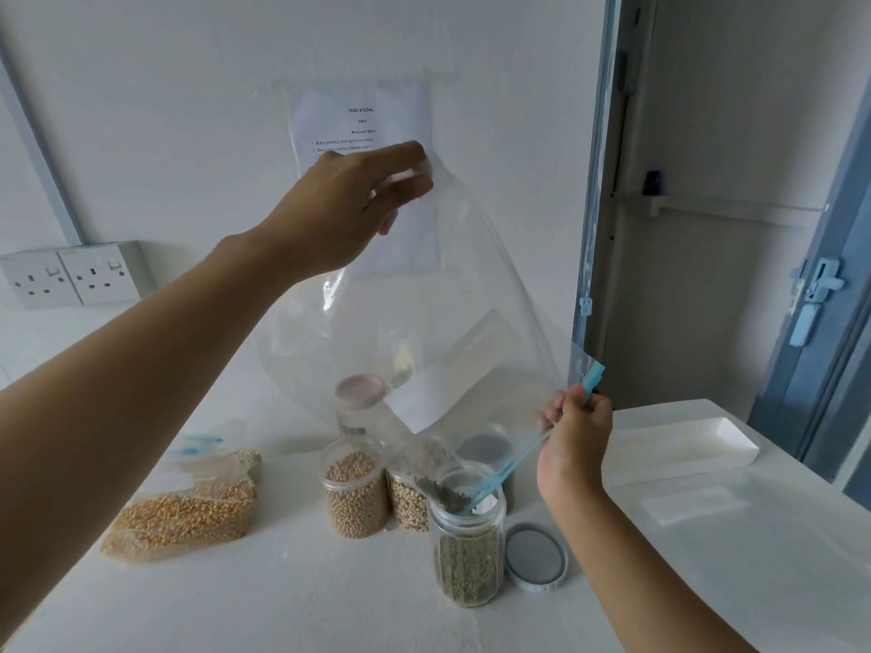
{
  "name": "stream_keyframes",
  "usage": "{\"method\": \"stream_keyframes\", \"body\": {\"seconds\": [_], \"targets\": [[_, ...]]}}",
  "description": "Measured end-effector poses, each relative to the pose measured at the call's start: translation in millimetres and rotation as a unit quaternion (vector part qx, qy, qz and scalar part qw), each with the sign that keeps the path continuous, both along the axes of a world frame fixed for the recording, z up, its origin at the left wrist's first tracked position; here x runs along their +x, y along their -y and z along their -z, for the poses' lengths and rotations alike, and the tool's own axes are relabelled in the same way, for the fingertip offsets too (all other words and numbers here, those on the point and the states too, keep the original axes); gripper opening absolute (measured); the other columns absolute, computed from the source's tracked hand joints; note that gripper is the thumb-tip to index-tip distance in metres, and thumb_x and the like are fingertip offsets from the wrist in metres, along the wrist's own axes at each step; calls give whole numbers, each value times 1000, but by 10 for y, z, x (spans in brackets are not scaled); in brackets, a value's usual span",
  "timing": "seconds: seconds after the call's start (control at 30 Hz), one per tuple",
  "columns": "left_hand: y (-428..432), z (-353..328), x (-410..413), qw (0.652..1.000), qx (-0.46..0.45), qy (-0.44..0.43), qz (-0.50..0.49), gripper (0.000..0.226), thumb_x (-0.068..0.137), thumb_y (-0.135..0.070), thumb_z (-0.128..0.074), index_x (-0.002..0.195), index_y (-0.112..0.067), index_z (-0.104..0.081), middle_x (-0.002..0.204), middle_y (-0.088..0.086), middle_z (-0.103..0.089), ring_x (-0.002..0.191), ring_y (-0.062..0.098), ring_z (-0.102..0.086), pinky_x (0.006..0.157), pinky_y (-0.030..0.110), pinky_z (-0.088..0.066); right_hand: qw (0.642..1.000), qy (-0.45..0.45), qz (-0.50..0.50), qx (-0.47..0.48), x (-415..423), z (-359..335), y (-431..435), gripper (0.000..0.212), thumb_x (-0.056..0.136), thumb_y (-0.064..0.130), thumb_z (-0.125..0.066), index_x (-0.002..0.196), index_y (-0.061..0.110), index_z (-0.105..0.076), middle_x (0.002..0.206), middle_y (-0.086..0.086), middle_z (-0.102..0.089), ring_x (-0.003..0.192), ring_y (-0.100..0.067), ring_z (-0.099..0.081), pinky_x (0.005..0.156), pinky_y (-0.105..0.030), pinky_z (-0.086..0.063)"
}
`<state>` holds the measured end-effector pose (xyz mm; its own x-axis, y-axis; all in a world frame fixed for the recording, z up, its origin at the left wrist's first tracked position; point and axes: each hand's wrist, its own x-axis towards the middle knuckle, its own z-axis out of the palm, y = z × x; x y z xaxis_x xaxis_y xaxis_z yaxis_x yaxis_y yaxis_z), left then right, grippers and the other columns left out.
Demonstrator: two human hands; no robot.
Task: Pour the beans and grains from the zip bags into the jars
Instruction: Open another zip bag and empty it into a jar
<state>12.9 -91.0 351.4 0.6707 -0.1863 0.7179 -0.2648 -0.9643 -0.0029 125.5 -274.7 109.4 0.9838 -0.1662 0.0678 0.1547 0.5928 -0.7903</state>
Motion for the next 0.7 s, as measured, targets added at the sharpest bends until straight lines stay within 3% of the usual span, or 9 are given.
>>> {"method": "stream_keyframes", "body": {"seconds": [0.07, 0.13, 0.3, 0.7], "targets": [[47, -5, 41, 1000, -1, 0, 7, 21, 109, -33, -45, 103, -16, -56, 68, 6, -58, 67, 25, -57, 68, 30, -45, 1000, -4, -3, 3, 6, 13, 1, 24, 111, 17, -38, 87, 16, -40, 67, 0, -40, 53, -11, -34, 57, -27, -36], [71, -8, 51, 1000, -12, 3, 18, 20, 109, -32, -46, 102, -16, -56, 69, 8, -57, 65, 27, -57, 67, 31, -46, 1000, 3, 0, -2, -8, 3, 15, 24, 111, 16, -38, 87, 16, -39, 67, 0, -40, 53, -11, -34, 57, -26, -36], [66, -25, 22, 998, -53, 9, 29, 23, 108, -32, -47, 103, -12, -59, 67, 8, -56, 65, 20, -53, 61, 9, -38, 999, 37, -6, -9, -18, -38, -11, 22, 110, 13, -38, 88, 15, -39, 70, -1, -41, 53, -9, -34, 55, -22, -36], [124, 1, -45, 996, -78, 5, 46, 16, 107, -32, -50, 97, -22, -55, 67, -6, -53, 64, 18, -50, 63, 16, -40, 996, 88, 0, -7, -39, -39, -36, 24, 110, 10, -39, 86, 15, -37, 71, -1, -41, 53, -6, -35, 54, -18, -37]]}}
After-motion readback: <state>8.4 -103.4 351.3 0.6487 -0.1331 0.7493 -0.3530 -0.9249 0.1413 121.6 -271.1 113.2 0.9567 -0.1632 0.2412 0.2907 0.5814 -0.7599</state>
